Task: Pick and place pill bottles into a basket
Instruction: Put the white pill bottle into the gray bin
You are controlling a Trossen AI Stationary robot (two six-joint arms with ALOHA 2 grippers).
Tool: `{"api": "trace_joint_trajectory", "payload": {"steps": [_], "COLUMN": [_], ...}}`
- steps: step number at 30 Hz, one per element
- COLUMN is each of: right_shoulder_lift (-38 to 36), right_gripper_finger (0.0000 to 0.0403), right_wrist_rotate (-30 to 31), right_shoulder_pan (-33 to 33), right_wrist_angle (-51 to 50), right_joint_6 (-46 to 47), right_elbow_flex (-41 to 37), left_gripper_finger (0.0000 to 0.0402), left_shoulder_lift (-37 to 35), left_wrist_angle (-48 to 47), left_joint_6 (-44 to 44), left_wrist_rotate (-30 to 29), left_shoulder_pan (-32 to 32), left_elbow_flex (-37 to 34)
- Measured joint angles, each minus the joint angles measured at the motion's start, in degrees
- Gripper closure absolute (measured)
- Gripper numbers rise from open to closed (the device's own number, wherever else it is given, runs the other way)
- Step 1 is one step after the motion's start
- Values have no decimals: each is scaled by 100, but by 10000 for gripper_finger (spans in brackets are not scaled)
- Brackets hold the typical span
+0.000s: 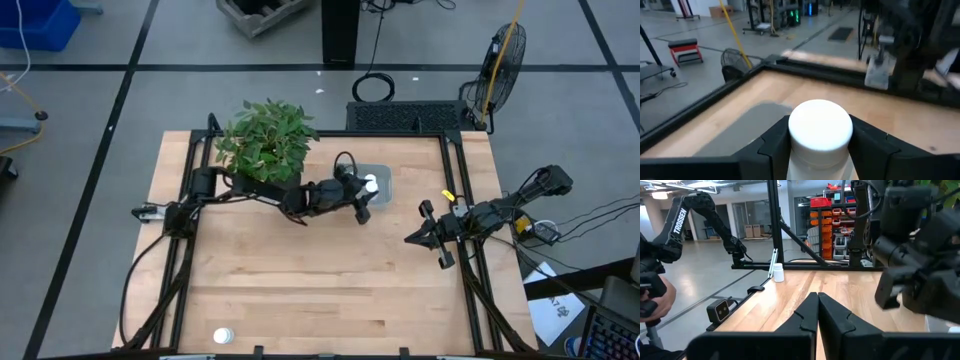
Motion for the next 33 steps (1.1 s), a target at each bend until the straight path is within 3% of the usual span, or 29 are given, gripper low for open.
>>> {"api": "trace_joint_trajectory", "payload": {"steps": [6,12,21,28,33], "right_shoulder_lift": [-2,-2,-2,-2,-2], "right_gripper_finger": [399,399,399,399,399], "right_wrist_rotate": [0,0,0,0,0], "right_shoulder_pan": [-1,-2,-2,0,0], "right_wrist_angle": [1,2,2,2,2], "right_joint_6": [0,0,0,0,0], "right_elbow_flex": [0,0,0,0,0], "left_gripper_finger": [239,214,239,199,213], "left_shoulder_lift": [278,418,418,416,414], "left_wrist_angle": [131,113,-235,-415,-429], "left_joint_6": [49,50,-74,-106,-147], "left_wrist_rotate": [-43,-235,-318,-325,-331], "left_shoulder_pan": [-9,79,263,276,282], "left_elbow_flex": [-4,-4,-9,-7,-7]}}
